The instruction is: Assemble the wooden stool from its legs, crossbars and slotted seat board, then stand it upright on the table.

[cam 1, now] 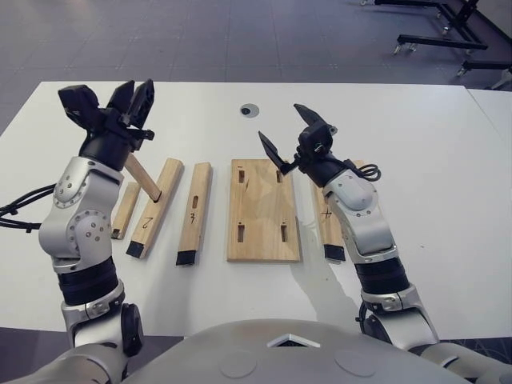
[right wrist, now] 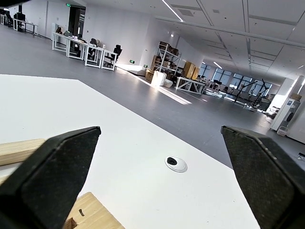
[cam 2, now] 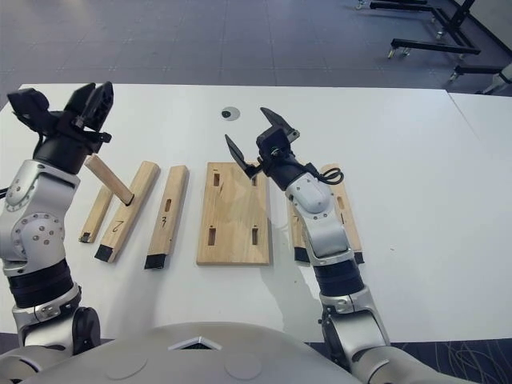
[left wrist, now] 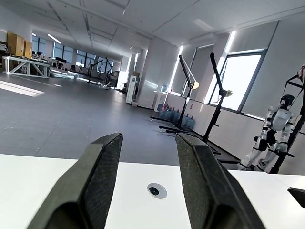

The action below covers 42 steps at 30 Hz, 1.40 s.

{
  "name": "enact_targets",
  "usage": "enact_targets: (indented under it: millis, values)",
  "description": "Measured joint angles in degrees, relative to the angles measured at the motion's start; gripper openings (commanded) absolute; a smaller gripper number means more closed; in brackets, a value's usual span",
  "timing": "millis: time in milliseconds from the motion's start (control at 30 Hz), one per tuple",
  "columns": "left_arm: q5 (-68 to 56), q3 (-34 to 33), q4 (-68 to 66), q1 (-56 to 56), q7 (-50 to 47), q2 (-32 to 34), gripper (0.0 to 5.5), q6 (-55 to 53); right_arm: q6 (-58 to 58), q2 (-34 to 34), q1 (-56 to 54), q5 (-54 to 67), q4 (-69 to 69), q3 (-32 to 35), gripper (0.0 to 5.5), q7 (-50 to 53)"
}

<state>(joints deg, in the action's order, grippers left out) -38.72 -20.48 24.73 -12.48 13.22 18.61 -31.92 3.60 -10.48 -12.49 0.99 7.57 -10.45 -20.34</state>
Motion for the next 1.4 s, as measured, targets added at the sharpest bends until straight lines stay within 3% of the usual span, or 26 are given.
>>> enact_targets:
  millis: [100, 133, 267, 300, 433, 767, 1100, 1400]
  values:
    - [-2.27, -3.18, 2.71, 0.40, 0.47, 2.65, 2.05, -0.39, -0.02, -0.03, 0.12, -0.01, 0.20, 0.53, 4.66, 0.28]
    - [-5.12, -7.49, 4.98, 3.32, 2.16, 3.89, 2.05, 0.06, -0.02, -0.16, 0.63, -0.03, 0.54, 0.81, 4.66, 0.59]
    - [-12.00, -14.78, 10.58, 22.71, 12.51, 3.69, 2.05, 1.82, 0.05, -0.30, 2.94, -0.51, 2.20, 1.25, 4.66, 1.50]
    - [-12.65, -14.89, 11.21, 31.13, 14.84, 0.49, 2.24, 2.09, 0.08, -0.72, 3.73, -0.52, 2.74, 1.72, 4.66, 1.74]
    - [-8.03, -7.56, 11.95, 40.14, 17.56, -3.12, 2.75, 5.03, 0.30, -1.28, 4.41, -0.57, 3.68, 1.83, 4.66, 1.84]
    - [8.32, -1.45, 2.16, 42.37, 15.09, 1.26, 4.25, 7.47, 1.89, -1.58, 5.32, -0.54, 5.34, 1.57, 4.66, 1.37]
    - [15.15, 4.66, -4.85, 40.50, 13.62, 3.52, 4.25, 5.87, 3.20, -2.22, 5.36, -0.49, 6.43, 1.58, 4.66, 1.15]
    - [16.74, 5.51, -8.03, 38.60, 14.12, 4.90, 2.85, 7.20, 3.62, -2.29, 5.35, -0.41, 6.43, 1.60, 4.66, 1.12]
